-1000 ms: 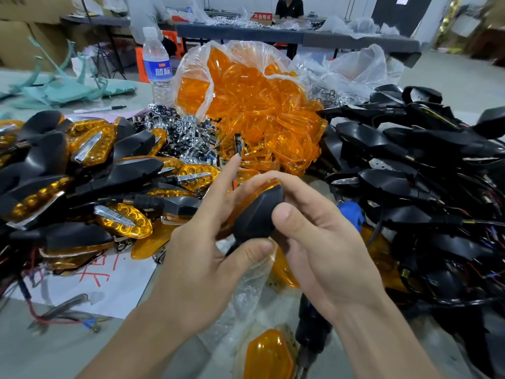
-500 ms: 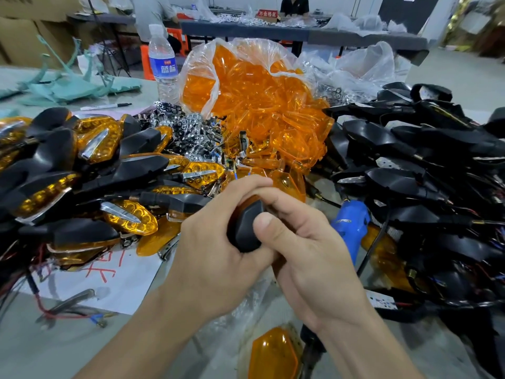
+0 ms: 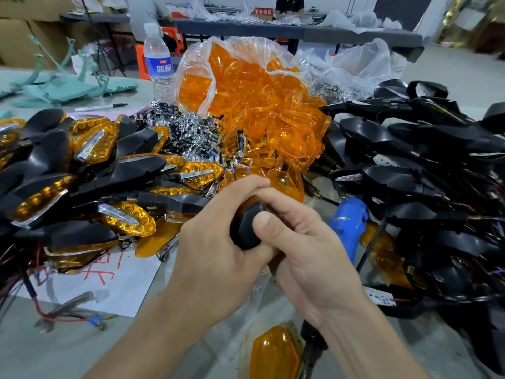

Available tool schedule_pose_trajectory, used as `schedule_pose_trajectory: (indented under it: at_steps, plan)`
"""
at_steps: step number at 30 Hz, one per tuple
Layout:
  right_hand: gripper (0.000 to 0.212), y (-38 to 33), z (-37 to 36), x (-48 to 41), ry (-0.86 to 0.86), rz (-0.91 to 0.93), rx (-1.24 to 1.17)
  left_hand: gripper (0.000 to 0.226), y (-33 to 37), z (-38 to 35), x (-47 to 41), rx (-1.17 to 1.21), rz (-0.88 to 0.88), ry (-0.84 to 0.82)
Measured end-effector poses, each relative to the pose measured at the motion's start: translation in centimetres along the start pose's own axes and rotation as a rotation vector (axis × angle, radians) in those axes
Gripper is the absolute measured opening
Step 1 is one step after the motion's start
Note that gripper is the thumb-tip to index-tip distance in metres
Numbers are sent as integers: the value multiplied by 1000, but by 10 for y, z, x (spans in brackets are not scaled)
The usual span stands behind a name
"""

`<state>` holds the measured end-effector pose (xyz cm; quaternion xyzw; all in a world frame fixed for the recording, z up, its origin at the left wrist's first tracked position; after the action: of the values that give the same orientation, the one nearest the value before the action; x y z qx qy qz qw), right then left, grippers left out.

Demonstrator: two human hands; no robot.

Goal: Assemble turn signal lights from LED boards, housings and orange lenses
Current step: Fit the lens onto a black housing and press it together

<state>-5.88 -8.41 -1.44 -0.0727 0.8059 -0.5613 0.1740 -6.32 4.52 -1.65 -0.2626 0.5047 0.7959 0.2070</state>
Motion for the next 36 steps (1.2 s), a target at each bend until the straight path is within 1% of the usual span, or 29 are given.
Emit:
schedule_pose_trajectory:
  at_steps: [3,5,7,9,10,12,13,14,15,17,18,19,20,21,22,23,24,25,27,28,29,31,32,34,36]
  plan:
    - [25,-4,4,-1,-12,57,88,72,0,-3,1,33,79,14]
    - [23,-8,8,-1,38,96,127,80,-4,-2,4,119,169,-24]
    - [25,-11,11,-2,102,115,164,73,-6,-2,7,169,174,-96]
    - [28,-14,11,-2,140,110,206,58,-3,-4,8,186,110,-97]
    - [31,-14,11,-2,161,107,215,51,-3,-3,6,226,106,-58]
    - [34,-13,14,-1,217,81,255,34,-4,2,-3,396,204,86]
    - [30,-12,17,-1,249,70,353,25,-7,7,-9,491,274,170]
    - [24,-10,19,-1,277,69,513,18,-11,14,-14,579,338,262]
    - [24,-8,20,0,303,63,682,15,-16,22,-20,662,402,355]
    - [33,-1,20,0,328,44,912,20,-29,41,-29,810,526,545]
    - [33,3,18,0,308,22,970,25,-36,53,-32,844,572,622]
    - [31,8,15,0,271,-13,1030,30,-44,64,-34,842,594,662]
    - [28,11,12,-1,214,-55,1113,37,-49,74,-35,816,588,673]
    - [25,14,10,-2,145,-94,1232,50,-54,82,-36,768,552,670]
    - [21,15,8,-2,84,-123,1353,68,-57,87,-36,702,501,663]
    - [18,15,6,-3,52,-136,1445,80,-58,90,-36,630,436,668]
    - [17,16,4,-3,31,-136,1503,83,-56,88,-35,561,364,685]
    - [16,17,1,-3,2,-122,1548,73,-54,85,-34,488,279,701]
    - [19,21,-7,-5,-45,-69,1622,31,-51,73,-31,290,102,670]
    - [22,22,-9,-7,-28,-17,1627,31,-48,66,-31,198,38,611]
    - [25,22,-11,-9,17,52,1592,34,-47,60,-31,142,12,531]
    - [28,22,-10,-12,89,158,1502,34,-51,54,-27,86,19,425]
    - [32,22,-11,-12,74,128,1505,34,-52,53,-25,65,28,403]
    - [39,24,-11,-9,-2,-29,1578,31,-53,52,-24,98,25,406]
    - [38,24,-10,-5,-25,-95,1603,29,-50,53,-27,158,-18,457]
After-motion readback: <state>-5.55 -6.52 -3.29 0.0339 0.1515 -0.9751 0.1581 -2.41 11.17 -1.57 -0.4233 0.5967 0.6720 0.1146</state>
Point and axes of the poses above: each hand's wrist, its own x-axis away from the middle knuckle, its own z-axis out of the back of the hand, y = z × x, the point moved 1 cm from there along -x, towards the middle knuckle, and after that the axes turned 8 degrees about x, right-handed, at the moved point
